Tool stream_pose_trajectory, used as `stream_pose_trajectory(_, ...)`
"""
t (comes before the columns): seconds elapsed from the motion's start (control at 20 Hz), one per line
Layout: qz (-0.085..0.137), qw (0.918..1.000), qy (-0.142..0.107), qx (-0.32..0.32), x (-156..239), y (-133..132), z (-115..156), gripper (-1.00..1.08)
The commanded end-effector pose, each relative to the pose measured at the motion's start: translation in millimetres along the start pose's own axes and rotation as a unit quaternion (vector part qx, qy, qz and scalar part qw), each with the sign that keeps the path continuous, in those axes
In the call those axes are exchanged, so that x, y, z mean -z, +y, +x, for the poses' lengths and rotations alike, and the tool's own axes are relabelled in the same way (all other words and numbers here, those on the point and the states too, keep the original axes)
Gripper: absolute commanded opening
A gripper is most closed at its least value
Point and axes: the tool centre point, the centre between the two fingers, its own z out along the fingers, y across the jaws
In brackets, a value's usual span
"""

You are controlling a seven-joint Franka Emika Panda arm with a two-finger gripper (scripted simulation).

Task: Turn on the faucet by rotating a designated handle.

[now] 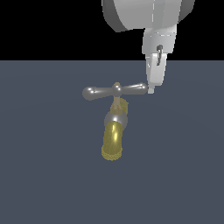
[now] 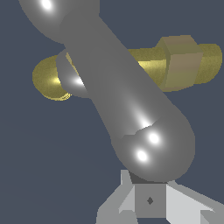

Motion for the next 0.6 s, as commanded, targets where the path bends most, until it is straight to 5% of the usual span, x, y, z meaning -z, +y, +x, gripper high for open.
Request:
stream_pose_trajectory(0.0, -0.001, 0.9999, 0.002, 0.015, -0.2, 8.1, 23.6, -1.0)
stream_pose_trajectory(0.55, -0.002, 0.9998, 0.002, 0.018, 0.1, 38.4, 49.7, -1.0)
